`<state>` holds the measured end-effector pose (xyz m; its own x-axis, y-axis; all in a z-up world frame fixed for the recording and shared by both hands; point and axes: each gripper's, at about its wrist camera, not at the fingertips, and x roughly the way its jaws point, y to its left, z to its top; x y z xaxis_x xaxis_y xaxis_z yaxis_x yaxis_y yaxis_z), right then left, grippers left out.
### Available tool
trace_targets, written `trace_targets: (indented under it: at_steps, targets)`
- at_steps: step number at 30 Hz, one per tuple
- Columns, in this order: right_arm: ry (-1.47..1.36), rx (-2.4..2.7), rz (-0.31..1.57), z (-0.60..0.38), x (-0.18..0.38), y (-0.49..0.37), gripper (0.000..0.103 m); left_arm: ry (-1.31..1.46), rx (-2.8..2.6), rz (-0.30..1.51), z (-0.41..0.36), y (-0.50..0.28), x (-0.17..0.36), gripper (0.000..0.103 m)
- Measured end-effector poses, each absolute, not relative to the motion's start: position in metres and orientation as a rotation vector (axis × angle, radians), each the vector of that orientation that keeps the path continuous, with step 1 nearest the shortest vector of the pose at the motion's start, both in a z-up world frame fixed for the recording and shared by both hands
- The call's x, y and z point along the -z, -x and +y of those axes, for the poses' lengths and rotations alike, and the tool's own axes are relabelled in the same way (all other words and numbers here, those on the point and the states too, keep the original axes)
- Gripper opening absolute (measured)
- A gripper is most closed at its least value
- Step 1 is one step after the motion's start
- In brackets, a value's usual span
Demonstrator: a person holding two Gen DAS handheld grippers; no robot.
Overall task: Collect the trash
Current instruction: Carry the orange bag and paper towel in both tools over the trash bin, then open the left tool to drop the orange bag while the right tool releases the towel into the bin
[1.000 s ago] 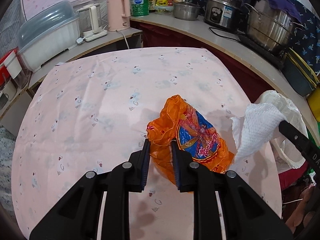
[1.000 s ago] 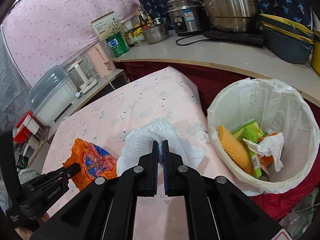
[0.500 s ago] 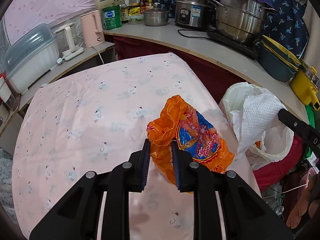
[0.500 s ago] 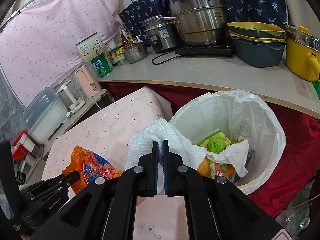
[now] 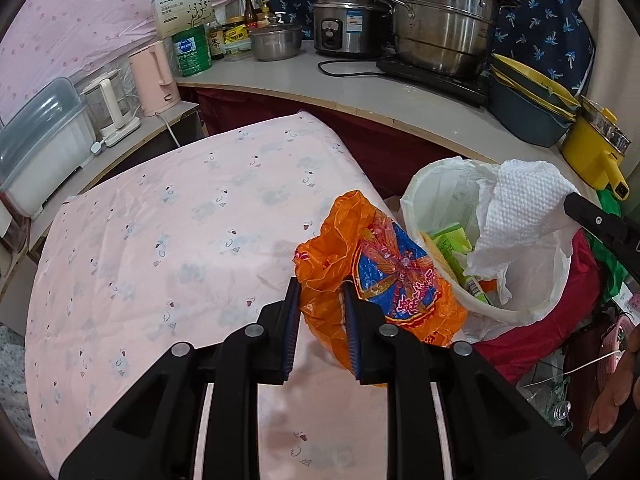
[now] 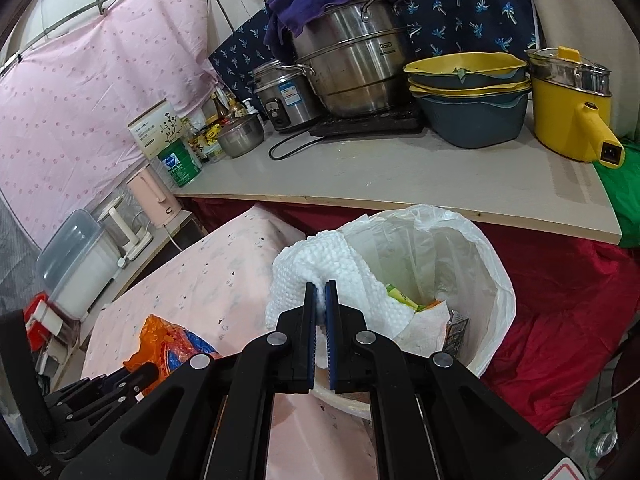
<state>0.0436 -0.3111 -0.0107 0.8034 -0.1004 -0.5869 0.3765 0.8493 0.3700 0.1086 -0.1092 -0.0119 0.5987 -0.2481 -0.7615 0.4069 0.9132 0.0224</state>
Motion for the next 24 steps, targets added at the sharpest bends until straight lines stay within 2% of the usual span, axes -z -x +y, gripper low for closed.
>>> trace_targets:
  at_steps: [24]
  targets:
    - [-0.562, 0.366, 0.574, -0.372, 0.025, -0.025, 0.004, -0.281, 0.508, 0.802, -0.202, -0.111, 0.001, 0.02]
